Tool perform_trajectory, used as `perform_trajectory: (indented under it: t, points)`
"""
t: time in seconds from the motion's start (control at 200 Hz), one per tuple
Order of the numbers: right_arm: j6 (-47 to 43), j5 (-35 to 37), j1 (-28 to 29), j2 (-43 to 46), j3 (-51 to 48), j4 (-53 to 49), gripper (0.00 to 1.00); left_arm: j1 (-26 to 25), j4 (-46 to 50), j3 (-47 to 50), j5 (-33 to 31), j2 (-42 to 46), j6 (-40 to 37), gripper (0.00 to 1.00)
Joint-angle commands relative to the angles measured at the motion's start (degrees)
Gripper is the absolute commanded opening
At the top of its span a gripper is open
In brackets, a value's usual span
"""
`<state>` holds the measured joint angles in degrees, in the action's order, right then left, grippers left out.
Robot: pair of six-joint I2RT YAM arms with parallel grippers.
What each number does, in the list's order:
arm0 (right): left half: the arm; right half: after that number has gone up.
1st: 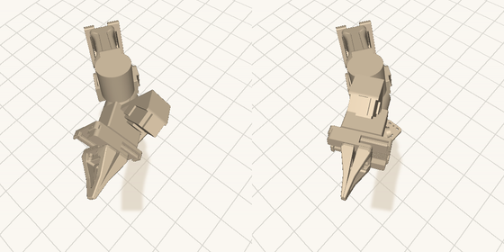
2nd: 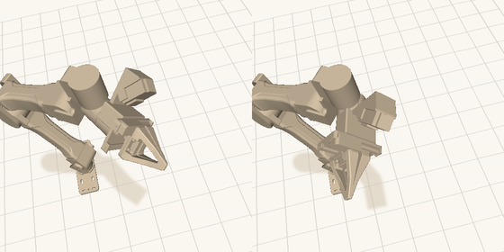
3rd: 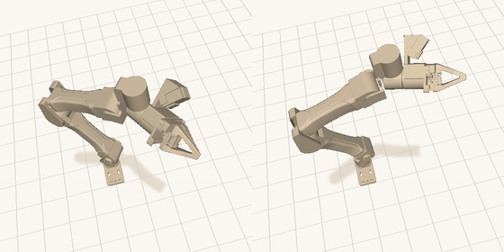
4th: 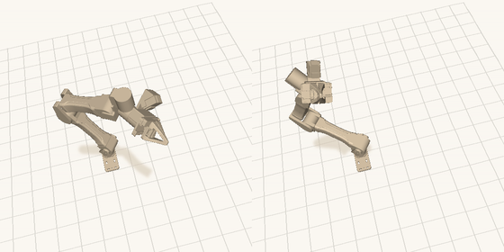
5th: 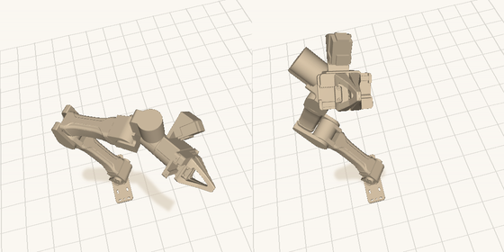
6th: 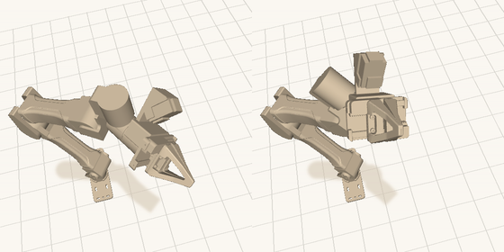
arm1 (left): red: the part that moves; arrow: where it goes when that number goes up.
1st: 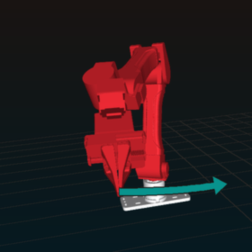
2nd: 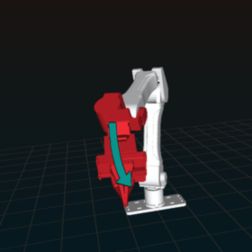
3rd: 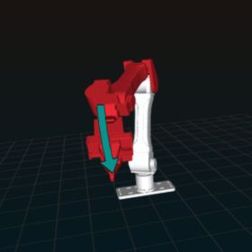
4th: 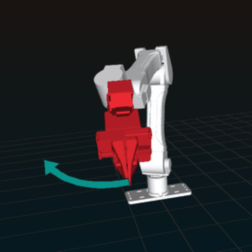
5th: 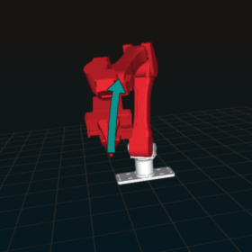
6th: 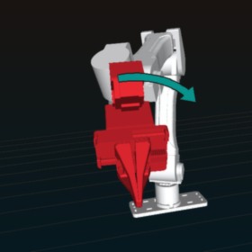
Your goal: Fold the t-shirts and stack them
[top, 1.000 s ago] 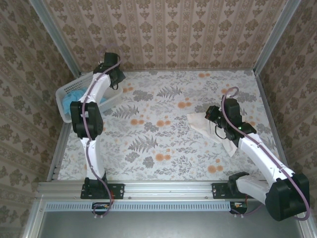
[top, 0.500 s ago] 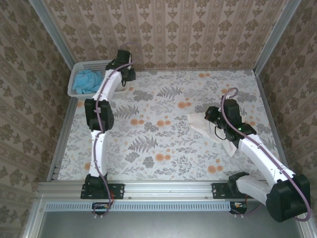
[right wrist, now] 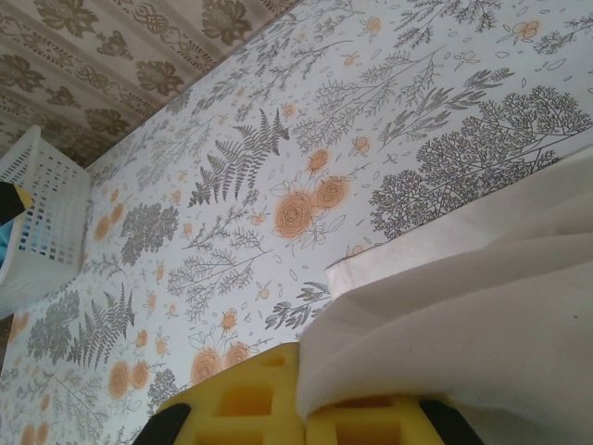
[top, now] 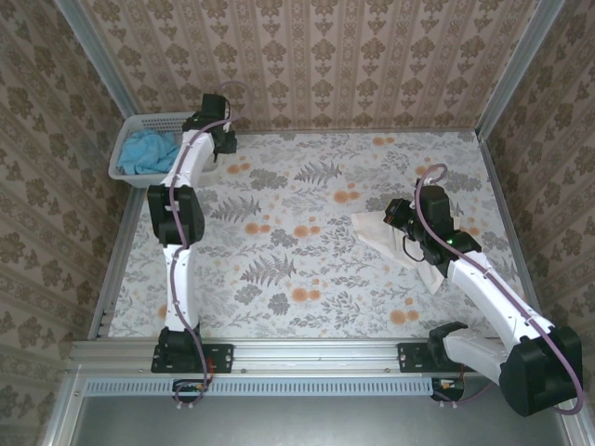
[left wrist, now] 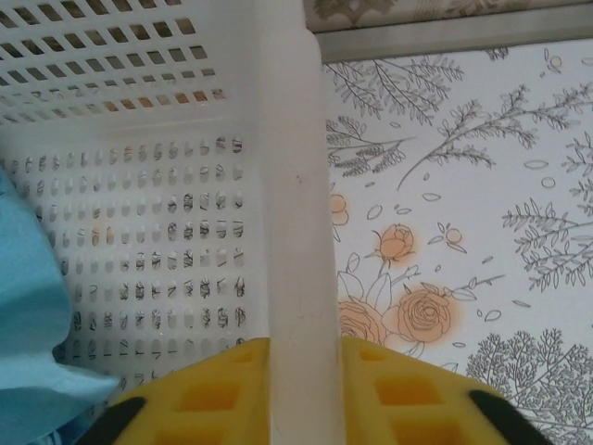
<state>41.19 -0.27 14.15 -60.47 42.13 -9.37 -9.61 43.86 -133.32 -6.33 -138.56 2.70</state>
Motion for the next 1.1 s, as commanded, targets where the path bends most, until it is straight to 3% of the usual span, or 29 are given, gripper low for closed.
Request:
perform_trajectory:
  t: [0.0,0.095,0.175,0.265,0.425,0.535,0.865,1.095]
  points:
    - [0.5,0.0,0.5,-0.4,1.2,0.4,0.0,-1.5,2.2,-1.3,3.0,3.7,-0.8,0.38]
    - [-1.0,0.0,0.5,-1.2,4.2,-2.3,0.0,-4.8,2.4,-1.7,2.0,7.1,-0.4,0.81]
    - [-2.4,0.3,0.5,-1.8,7.3,-5.8,0.0,-8.1,2.1,-1.6,0.0,10.9,0.5,1.0]
    - [-2.9,4.8,0.3,-1.1,8.9,-10.2,0.0,-11.8,0.9,1.4,-1.3,15.8,3.9,1.0]
    - [-2.1,11.8,-3.8,3.6,5.8,-13.7,0.05,-19.4,-7.9,18.4,9.8,24.4,12.6,0.92]
    - [-0.8,14.0,-6.5,7.4,2.3,-14.3,0.12,-25.4,-9.4,24.3,14.0,23.3,14.5,0.86]
    - [0.4,12.5,-9.2,9.5,-2.6,-15.0,0.12,-35.5,-5.5,19.5,22.1,8.3,16.5,0.82]
    - [0.5,10.3,-9.8,8.7,-3.8,-13.8,0.12,-37.5,-3.1,12.5,20.8,0.8,18.4,0.73]
